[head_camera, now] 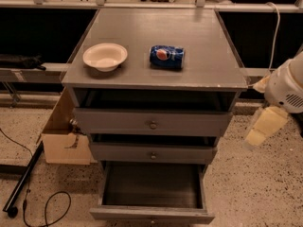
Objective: Close bottom drawer
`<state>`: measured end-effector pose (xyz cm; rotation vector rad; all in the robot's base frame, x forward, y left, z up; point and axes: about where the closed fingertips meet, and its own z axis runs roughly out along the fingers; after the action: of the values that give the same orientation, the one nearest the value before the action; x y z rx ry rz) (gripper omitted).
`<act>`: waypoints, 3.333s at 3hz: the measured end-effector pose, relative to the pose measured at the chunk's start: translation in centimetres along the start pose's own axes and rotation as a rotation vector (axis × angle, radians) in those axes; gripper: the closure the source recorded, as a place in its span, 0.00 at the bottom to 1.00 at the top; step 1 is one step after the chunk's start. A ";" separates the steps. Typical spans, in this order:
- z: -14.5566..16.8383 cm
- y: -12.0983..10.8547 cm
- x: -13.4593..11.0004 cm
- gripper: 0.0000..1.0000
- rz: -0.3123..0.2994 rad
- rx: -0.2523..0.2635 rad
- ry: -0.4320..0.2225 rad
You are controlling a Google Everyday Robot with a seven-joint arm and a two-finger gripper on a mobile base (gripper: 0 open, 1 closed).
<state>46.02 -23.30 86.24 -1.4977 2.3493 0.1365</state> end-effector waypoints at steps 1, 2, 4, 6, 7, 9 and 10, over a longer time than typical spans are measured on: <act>4.2 -1.4 0.3 0.00 -0.007 -0.036 0.017; 4.2 -1.4 0.3 0.00 -0.006 -0.036 0.017; 13.4 4.0 1.8 0.00 0.240 -0.197 -0.253; 24.0 8.7 1.8 0.00 0.292 -0.328 -0.322; 24.2 9.5 1.9 0.00 0.345 -0.296 -0.388; 30.1 12.9 1.7 0.00 0.451 -0.185 -0.614; 31.7 11.1 2.0 0.00 0.437 -0.070 -0.638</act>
Offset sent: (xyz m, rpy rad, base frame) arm 0.0297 -0.0038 -0.0498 -0.0070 0.0328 0.0083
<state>42.98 -11.73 54.78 -0.7709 2.0924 0.6975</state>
